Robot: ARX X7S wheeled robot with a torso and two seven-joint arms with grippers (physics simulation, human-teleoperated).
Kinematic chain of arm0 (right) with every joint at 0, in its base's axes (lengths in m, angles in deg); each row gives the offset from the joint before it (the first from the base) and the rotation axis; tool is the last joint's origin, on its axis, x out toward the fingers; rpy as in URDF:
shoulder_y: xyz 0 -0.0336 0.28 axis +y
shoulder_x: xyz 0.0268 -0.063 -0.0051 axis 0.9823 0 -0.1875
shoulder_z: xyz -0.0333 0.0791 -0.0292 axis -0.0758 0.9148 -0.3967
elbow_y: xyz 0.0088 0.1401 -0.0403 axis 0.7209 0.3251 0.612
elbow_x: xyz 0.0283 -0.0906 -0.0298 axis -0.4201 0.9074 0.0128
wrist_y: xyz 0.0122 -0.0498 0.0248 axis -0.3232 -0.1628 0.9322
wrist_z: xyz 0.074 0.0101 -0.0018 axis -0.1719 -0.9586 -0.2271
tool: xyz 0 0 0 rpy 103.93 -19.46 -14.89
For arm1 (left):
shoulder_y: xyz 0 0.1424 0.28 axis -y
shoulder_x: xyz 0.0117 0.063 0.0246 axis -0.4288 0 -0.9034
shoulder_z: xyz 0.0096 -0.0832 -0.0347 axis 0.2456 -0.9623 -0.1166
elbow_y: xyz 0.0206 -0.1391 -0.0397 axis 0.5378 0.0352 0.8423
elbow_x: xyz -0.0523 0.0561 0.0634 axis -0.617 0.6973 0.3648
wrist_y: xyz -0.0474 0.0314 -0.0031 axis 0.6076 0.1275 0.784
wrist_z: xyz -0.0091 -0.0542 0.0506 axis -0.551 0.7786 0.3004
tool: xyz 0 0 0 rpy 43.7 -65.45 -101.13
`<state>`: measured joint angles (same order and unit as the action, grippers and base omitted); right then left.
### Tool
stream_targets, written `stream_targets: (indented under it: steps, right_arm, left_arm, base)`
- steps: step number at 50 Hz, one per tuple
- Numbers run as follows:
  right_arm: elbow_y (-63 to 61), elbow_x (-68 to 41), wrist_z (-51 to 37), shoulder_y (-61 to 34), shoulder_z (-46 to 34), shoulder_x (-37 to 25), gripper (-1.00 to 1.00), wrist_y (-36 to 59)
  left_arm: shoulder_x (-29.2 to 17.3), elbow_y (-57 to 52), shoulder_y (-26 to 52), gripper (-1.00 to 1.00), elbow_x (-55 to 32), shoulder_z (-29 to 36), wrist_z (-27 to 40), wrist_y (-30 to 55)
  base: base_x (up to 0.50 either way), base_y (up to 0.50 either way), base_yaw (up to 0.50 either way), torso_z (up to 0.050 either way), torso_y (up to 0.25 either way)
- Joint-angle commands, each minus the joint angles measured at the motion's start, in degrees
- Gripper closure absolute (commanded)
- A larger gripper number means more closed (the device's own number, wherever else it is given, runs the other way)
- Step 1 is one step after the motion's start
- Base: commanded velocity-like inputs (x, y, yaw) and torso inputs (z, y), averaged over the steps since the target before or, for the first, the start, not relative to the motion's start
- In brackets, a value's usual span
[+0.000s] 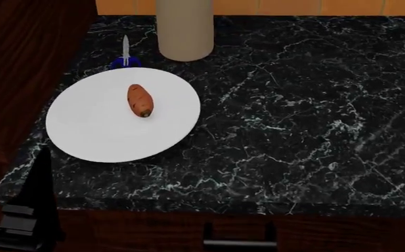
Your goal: Pick the sweet potato from the counter and place it in the microwave.
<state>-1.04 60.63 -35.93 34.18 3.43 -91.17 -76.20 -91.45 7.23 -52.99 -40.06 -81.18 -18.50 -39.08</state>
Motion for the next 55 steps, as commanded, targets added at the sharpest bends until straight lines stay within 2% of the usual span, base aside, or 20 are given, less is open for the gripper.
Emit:
stream_targets:
  steps: [1,6,14,36,41,45,47,48,52,55]
  right_arm:
    - [0.00,0.35,-0.46,0.00,-0.41,-0.77,-1.00,0.42]
    - [0.00,0.47,-1.09,0.00,-0.80,-1.80,-1.00,0.91]
    - [0.00,1.04,0.92,0.00,-1.04,0.92,-1.00,-0.50]
    - [0.00,0.24,0.04,0.00,-0.73,-0.49,-1.00,-0.23]
    - [0.00,0.90,-0.10,0.00,-1.40,-0.09,-1.00,-1.01]
    - [0.00,1.01,0.52,0.00,-1.66,0.39,-1.00,-1.05]
    - [0.00,1.11,1.27,0.00,-1.89,1.29,-1.00,-1.43]
    - [0.00,1.42,1.47,0.00,-2.25,1.72,-1.00,-1.63]
    - [0.00,1.72,1.37,0.00,-3.02,1.84,-1.00,-1.72]
    - [0.00,1.63,2.66,0.00,-3.00,3.29,-1.00,-2.46]
  left_arm:
    - [-0.65,0.38,-0.11,-1.00,-0.36,0.39,0.66,-0.86]
    - [-1.04,0.56,-0.68,-1.00,-0.45,0.57,0.63,-1.64]
    - [-1.52,0.32,-0.79,-1.00,-1.19,0.77,1.20,-1.74]
    - [-2.69,0.43,-0.49,-1.00,-2.45,1.87,2.61,-2.54]
    - [-2.93,0.43,-0.73,-1.00,-3.29,2.07,2.93,-2.31]
    - [-4.15,0.13,1.40,-1.00,-9.81,0.88,4.59,4.57]
    - [-5.19,-0.08,2.91,-1.00,-15.78,-0.21,5.83,10.10]
    - [-6.56,-0.49,3.88,-1.00,-14.42,1.26,6.54,11.74]
    - [-7.23,-1.05,7.78,-1.00,-22.83,-0.47,9.40,18.73]
    - [-6.85,1.32,14.42,-1.00,-36.39,-2.21,17.29,27.88]
  base:
    - [0.42,0.00,0.00,0.000,0.000]
    - [0.41,0.00,0.00,0.000,0.000]
    - [0.41,0.00,0.00,0.000,0.000]
    - [0.41,0.00,0.00,0.000,0.001]
    - [0.05,0.00,0.00,0.000,0.002]
    - [0.00,0.00,0.00,0.000,0.000]
    - [0.00,0.00,0.00,0.000,0.000]
    - [0.00,0.00,0.00,0.000,0.000]
    - [0.00,0.00,0.00,0.000,0.000]
    - [0.00,0.00,0.00,0.000,0.000]
